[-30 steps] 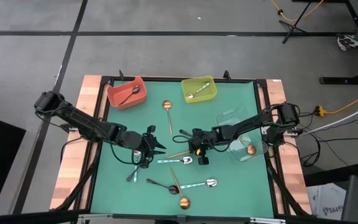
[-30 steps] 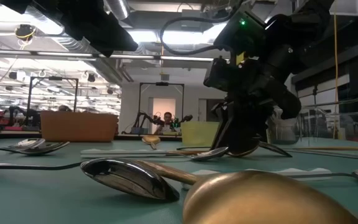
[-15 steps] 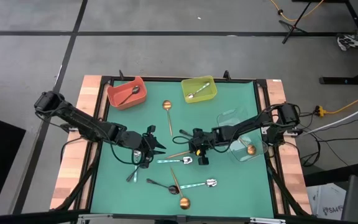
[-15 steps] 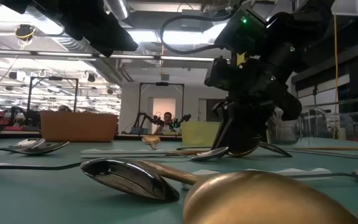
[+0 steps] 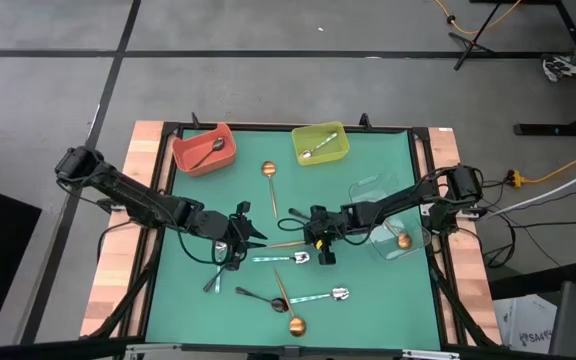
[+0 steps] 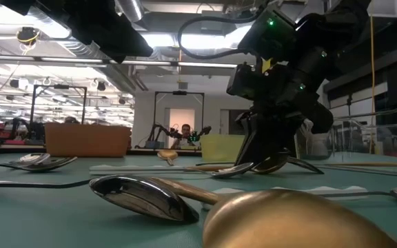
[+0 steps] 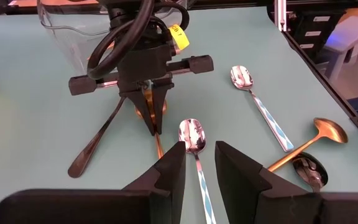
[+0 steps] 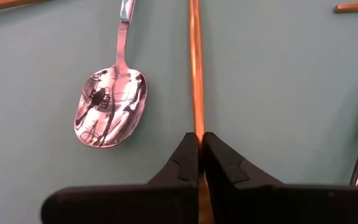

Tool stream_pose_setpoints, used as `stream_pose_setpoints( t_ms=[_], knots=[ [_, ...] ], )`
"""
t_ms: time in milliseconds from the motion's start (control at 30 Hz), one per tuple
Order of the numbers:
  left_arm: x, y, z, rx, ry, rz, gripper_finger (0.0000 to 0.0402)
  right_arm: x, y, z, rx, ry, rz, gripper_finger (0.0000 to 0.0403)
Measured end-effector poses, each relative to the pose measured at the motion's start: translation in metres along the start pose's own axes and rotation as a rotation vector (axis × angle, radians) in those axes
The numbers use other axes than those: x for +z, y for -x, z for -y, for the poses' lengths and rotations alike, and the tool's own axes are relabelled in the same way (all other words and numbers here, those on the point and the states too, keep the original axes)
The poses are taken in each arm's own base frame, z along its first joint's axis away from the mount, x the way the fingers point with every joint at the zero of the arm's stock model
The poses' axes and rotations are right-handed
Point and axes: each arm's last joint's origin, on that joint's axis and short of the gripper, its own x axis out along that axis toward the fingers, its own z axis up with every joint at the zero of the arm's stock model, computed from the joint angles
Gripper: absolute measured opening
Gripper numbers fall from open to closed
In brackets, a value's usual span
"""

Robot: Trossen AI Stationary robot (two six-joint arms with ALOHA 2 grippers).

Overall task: Sort silverware by color (type)
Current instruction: Put the center gold spoon into the transparent bin

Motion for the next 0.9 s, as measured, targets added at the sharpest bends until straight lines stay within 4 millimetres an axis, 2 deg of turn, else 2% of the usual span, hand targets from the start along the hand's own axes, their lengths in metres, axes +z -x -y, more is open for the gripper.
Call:
stream_pose_setpoints(
  t_ms=[433,667,900],
  knots=[
    [0.000,0.000,0.000,0.003,0.001,0.002,0.0080,0.007,0.003,0.000,0.007,-0.011,0.023,0.0001],
    [0.002,0.000,-0.002,0.062,0.005,0.026,0.0080,0.033,0.020,-0.001,0.010,-0.033,0.038,0.0001],
    [0.012,0.001,-0.001,0.054,0.012,0.124,0.0080,0.065,0.054,-0.002,-0.021,-0.054,0.020,0.0000]
  ],
)
